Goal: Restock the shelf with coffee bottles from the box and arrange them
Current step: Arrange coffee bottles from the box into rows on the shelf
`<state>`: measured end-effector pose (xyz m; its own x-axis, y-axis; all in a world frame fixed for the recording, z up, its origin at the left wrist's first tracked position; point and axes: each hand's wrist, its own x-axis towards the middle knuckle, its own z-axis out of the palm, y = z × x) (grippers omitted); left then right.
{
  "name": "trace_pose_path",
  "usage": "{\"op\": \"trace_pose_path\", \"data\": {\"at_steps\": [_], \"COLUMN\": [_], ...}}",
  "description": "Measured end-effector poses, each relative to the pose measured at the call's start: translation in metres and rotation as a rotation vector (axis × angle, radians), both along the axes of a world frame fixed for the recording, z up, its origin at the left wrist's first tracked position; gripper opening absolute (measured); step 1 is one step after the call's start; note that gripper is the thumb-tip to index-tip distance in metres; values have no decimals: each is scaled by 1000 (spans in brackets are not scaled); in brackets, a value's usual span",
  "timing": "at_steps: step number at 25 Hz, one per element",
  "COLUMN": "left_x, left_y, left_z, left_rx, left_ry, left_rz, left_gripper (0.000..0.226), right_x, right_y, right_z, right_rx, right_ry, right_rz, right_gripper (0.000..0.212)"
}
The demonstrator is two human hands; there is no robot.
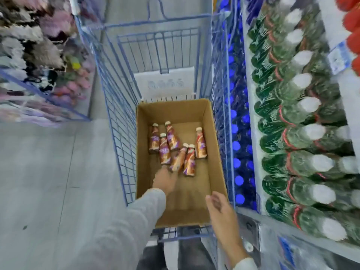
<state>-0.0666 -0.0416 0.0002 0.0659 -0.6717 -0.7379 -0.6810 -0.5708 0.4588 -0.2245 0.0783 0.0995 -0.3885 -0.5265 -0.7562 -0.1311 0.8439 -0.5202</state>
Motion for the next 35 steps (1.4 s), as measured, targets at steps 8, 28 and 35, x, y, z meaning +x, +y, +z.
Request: {"op": "trace_pose_path", "data": {"at_steps": [8,28,35], "left_x": [-32,42,64], "left_y": [-22,29,48], "left_z": [-140,37,59], "left_rx": [144,31,31], "left_ry": [-127,303,280], "left_rz": [31,537,644], "left_gripper": [65,57,60], "right_x": [7,27,32], "right_y": [-6,-148,-141], "right_z": [-39,-210,-254], "right_rx": [152,271,269], "right_ry": [-72,110,34], "right_rz": [36,197,91], "right_gripper": [37,70,71]}}
